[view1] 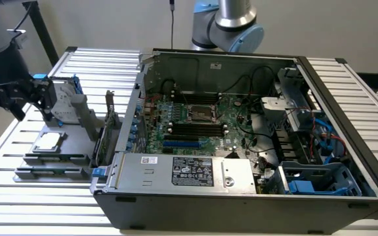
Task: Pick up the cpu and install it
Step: 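Pick up the cpu and move it towards the insertion slot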
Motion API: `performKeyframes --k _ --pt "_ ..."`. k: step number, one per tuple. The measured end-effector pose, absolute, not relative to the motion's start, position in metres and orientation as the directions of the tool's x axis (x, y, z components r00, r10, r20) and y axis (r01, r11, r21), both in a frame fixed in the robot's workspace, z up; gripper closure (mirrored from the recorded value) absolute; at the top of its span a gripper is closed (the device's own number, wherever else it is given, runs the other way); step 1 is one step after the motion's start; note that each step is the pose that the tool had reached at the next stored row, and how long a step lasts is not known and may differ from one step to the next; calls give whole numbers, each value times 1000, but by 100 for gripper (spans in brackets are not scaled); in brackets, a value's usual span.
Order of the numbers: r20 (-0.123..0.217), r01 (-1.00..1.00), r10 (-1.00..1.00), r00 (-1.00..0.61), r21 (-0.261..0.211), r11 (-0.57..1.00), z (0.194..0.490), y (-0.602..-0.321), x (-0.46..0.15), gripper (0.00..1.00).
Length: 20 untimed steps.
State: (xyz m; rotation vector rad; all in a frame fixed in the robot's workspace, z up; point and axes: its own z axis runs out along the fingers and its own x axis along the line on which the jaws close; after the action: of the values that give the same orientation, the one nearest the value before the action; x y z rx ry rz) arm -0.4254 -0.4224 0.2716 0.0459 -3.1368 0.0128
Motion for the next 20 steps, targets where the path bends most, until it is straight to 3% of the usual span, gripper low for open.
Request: performKeyframes --k 20 --pt "10 -48 -48 -999 -8 999 236 -423 -424 35"
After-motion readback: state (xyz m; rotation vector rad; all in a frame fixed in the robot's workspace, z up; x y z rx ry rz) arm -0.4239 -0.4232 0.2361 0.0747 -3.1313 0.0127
